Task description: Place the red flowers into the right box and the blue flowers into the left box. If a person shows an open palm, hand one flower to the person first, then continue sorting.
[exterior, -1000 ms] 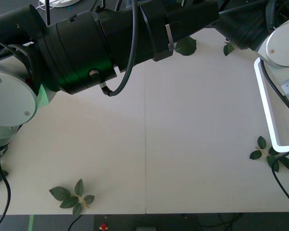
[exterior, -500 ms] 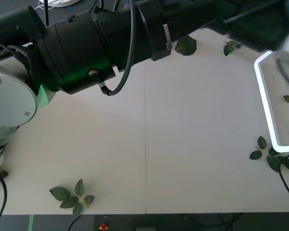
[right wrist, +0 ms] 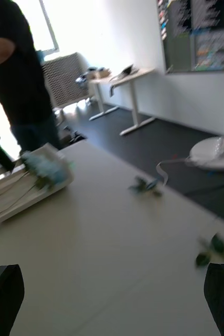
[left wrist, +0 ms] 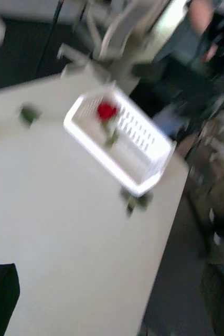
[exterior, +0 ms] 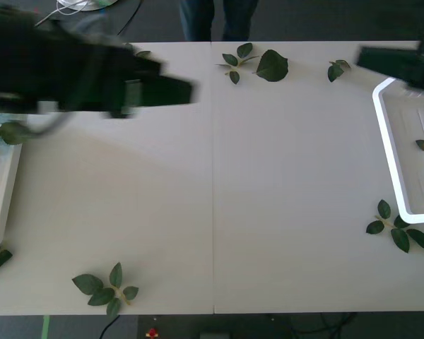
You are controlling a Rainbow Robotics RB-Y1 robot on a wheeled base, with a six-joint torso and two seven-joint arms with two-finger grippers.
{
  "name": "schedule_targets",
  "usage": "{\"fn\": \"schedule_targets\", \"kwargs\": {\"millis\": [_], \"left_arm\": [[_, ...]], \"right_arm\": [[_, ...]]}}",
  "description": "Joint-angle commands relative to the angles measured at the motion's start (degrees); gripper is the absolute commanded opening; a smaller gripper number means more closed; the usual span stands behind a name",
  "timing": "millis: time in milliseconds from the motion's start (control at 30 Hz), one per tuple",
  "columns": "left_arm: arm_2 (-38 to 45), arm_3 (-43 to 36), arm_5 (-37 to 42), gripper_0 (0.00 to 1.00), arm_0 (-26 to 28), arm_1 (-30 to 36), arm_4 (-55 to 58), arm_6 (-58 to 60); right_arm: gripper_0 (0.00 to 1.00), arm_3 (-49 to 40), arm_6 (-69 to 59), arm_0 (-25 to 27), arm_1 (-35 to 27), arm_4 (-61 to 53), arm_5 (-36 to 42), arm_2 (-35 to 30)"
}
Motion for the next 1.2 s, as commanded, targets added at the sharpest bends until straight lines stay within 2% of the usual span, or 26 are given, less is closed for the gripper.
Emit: {"fn": "schedule_targets", "kwargs": {"millis": [33,133,233,500,767,933,1200], "left_arm": [[8.8,-1.9,10.9,1.00,-1.1,2.8,4.3,-2.6],[10.8,-1.3,17.1,1.00,-0.9,5.9,6.1,-3.6],[10.5,-1.1,17.6,1.00,0.8,9.8,6.3,-6.8],[4.7,-1.0,3.9,1.00,10.3,22.8,5.7,-16.2],[1.5,0.6,-7.1,1.00,18.5,30.2,4.3,-26.3],[-1.3,1.5,-11.7,1.00,19.6,32.3,4.0,-29.9],[-5.8,2.9,-21.3,1.00,19.7,32.3,3.5,-36.3]], "right_arm": [[1.00,-2.5,3.8,5.3,-5.5,-5.1,4.1,-5.0],[1.00,-2.5,7.5,8.7,-7.8,-9.7,6.1,-5.8],[1.00,-2.8,11.0,11.3,-9.3,-13.4,6.3,-5.7],[1.00,-7.1,18.0,17.1,-12.6,-17.6,6.3,-5.7],[1.00,-11.6,18.0,20.7,-14.0,-17.9,4.4,-5.6],[1.00,-13.3,17.8,21.8,-14.4,-17.9,3.2,-5.6],[1.00,-13.1,17.7,22.0,-14.4,-17.9,2.7,-5.4]]}}
